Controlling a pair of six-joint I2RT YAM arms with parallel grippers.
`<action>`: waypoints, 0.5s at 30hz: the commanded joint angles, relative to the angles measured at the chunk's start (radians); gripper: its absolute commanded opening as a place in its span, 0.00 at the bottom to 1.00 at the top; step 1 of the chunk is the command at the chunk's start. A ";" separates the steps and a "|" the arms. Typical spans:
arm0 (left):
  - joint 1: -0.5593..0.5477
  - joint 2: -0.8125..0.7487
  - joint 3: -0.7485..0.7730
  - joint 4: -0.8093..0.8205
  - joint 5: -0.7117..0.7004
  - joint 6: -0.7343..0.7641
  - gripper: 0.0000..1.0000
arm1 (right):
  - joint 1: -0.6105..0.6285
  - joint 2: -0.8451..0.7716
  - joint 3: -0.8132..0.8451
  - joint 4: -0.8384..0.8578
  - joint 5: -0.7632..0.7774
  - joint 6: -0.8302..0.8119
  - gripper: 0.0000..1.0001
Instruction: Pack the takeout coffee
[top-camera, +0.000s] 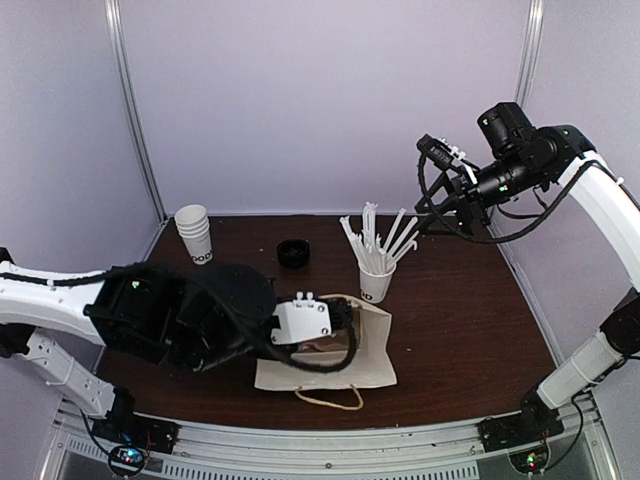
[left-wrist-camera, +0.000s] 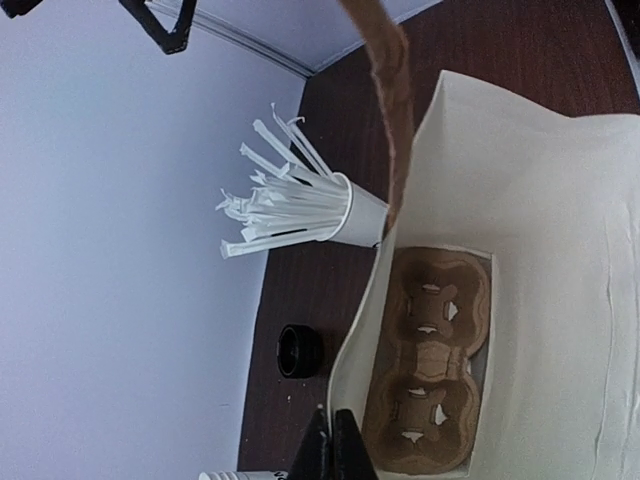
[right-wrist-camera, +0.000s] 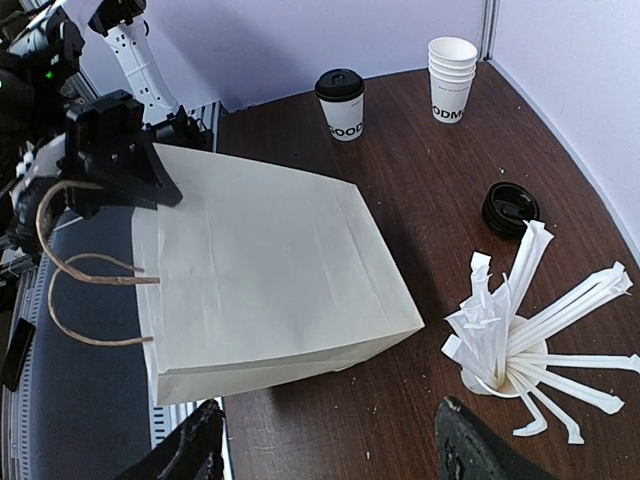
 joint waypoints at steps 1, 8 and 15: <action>0.118 -0.032 0.149 -0.103 0.269 -0.137 0.00 | -0.006 -0.027 -0.007 0.017 0.015 0.001 0.72; 0.282 0.023 0.234 -0.186 0.541 -0.232 0.00 | -0.009 -0.049 -0.031 0.025 0.033 -0.001 0.72; 0.410 0.090 0.261 -0.210 0.847 -0.343 0.00 | -0.013 -0.047 -0.035 0.029 0.024 -0.001 0.72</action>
